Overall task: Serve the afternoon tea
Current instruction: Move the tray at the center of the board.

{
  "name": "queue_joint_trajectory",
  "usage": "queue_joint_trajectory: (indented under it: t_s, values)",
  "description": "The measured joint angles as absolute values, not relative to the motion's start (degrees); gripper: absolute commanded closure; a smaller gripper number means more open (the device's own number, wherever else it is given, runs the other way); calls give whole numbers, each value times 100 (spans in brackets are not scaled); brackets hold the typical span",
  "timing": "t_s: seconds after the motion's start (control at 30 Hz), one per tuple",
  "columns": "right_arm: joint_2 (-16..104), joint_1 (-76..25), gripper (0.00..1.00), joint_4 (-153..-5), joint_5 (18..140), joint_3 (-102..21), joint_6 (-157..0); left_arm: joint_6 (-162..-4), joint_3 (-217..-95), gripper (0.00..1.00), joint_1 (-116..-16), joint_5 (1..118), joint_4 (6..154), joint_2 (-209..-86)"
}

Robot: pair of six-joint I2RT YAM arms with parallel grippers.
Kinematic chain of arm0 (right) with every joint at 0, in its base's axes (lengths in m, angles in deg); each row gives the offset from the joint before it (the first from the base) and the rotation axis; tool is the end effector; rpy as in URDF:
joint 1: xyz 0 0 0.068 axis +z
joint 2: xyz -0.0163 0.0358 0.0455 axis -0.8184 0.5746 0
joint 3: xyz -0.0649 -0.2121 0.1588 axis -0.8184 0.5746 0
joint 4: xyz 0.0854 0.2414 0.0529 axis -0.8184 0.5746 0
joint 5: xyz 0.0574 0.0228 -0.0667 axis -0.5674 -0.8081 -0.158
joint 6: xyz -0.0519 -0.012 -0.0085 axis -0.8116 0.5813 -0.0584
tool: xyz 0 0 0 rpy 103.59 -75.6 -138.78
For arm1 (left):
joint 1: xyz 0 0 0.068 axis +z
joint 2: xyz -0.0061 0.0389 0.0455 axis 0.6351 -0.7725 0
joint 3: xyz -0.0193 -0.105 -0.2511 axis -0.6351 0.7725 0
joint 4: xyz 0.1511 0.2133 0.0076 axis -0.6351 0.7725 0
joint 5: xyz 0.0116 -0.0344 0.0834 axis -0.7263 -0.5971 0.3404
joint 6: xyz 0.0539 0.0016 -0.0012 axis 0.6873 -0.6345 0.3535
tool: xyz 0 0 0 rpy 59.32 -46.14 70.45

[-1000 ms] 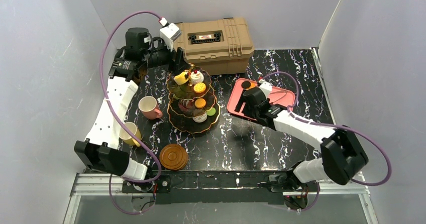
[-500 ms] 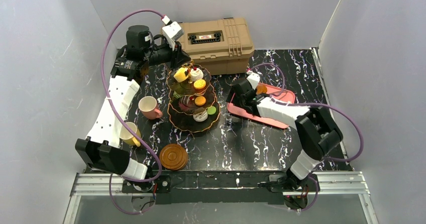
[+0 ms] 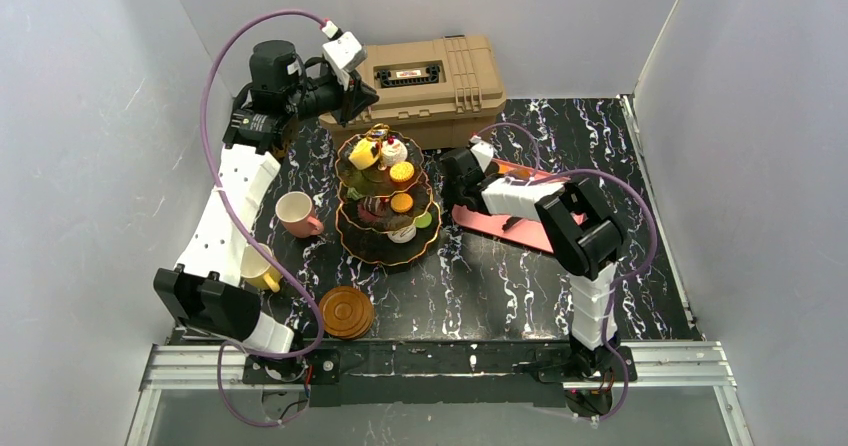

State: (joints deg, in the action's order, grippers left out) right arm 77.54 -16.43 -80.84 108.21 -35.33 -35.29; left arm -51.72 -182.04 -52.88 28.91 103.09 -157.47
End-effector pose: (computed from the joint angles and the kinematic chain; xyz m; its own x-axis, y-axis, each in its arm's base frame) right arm 0.3423 0.2556 0.1550 -0.6191 0.4151 -0.6667 0.1664 0.8990 0.4052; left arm 0.3118 -0.0977 0.4736 0.1357 0.2415 -0.9609 0.7875 0.5622 0.2525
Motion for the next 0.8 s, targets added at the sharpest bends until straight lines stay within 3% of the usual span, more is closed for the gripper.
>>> queue_joint_trajectory:
  t_s: [0.17, 0.37, 0.5, 0.67, 0.7, 0.77, 0.8]
  values:
    - [7695, -1986, 87, -8241, 10738, -3358, -3427, -5169, -18204, 90, -5290, 2856, 10361, -15795]
    - [7254, -2421, 87, -8178, 10734, -2840, -3582, -5161, -18202, 99, -5303, 2756, 10449, -15791]
    - [6943, -2670, 87, -7927, 10793, -2602, -3818, -5139, -18136, 100, -5321, 2714, 10512, -15760]
    - [6458, -2899, 80, -7756, 10813, -2333, -4045, -5089, -18051, 100, -5366, 2677, 10628, -15747]
    - [6353, -2919, 74, -7723, 10813, -2300, -4085, -5075, -18049, 97, -5382, 2675, 10654, -15747]
    - [6146, -2958, 62, -7634, 10808, -2294, -4161, -5047, -18049, 54, -5408, 2675, 10709, -15747]
    - [6030, -2963, 58, -7621, 10806, -2294, -4189, -4999, -18053, 40, -5421, 2673, 10750, -15745]
